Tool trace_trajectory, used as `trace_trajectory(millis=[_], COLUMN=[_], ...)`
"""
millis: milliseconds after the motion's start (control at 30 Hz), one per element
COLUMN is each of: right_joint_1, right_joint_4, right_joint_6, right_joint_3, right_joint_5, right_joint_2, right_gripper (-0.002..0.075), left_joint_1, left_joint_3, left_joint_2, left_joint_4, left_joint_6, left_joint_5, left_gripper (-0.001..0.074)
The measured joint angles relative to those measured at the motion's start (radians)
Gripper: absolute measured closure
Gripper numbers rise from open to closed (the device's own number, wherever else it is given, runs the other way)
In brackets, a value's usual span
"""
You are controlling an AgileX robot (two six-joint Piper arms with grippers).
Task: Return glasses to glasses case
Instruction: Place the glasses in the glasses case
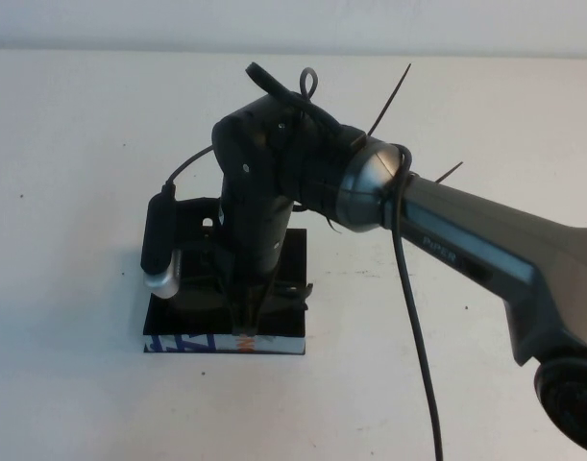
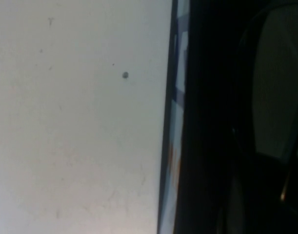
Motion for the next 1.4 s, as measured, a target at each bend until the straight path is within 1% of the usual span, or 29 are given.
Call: trace_trajectory(millis=[167, 433, 833, 1400], right_joint_1=[0.005, 0.019, 0.019, 0.019], right_joint_4=[-0.002, -0.002, -0.002, -0.002], right_joint_6=[0.002, 0.002, 0.042, 0.045], right_joint_3=[-0.032, -0.038, -0.038, -0.038], right_joint_5=[0.004, 0.004, 0.002, 0.002], right_joint_2=[0.016, 0.024, 0.063, 0.074], right_gripper=[0.0663, 0.0663, 0.0664, 0.0664], left_joint_1=[0.000, 0.000, 0.000, 0.000], left_joint_3=[0.000, 0.000, 0.000, 0.000], left_joint_2=[0.000, 0.000, 0.000, 0.000], left_joint_4=[0.000, 0.000, 0.000, 0.000], left_joint_6=[0.000, 0.000, 0.000, 0.000], left_joint_5=[0.000, 0.000, 0.000, 0.000], left_gripper=[0.0738, 0.0738, 0.0738, 0.0738])
